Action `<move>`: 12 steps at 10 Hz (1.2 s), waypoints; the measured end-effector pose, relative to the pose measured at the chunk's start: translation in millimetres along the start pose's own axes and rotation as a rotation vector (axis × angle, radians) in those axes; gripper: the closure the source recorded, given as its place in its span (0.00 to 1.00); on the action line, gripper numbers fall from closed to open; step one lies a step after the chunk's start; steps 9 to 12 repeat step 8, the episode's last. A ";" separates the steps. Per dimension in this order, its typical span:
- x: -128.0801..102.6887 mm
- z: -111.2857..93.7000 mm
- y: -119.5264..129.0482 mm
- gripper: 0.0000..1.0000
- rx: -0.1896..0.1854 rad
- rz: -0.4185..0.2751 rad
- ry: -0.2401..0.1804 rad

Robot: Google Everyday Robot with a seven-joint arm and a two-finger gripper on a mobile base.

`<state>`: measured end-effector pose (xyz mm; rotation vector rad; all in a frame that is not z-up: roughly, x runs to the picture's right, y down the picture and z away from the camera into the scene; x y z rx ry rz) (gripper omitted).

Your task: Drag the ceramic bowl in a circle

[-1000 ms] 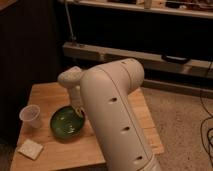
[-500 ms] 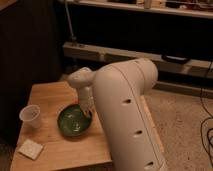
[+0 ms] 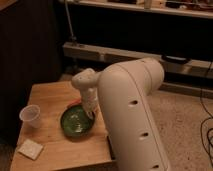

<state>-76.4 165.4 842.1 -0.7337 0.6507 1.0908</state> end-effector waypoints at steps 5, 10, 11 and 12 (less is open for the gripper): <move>25.8 3.5 14.1 1.00 0.013 -0.034 0.017; 23.2 1.8 43.9 1.00 0.027 -0.078 0.025; 23.2 1.8 43.9 1.00 0.027 -0.078 0.025; 23.2 1.8 43.9 1.00 0.027 -0.078 0.025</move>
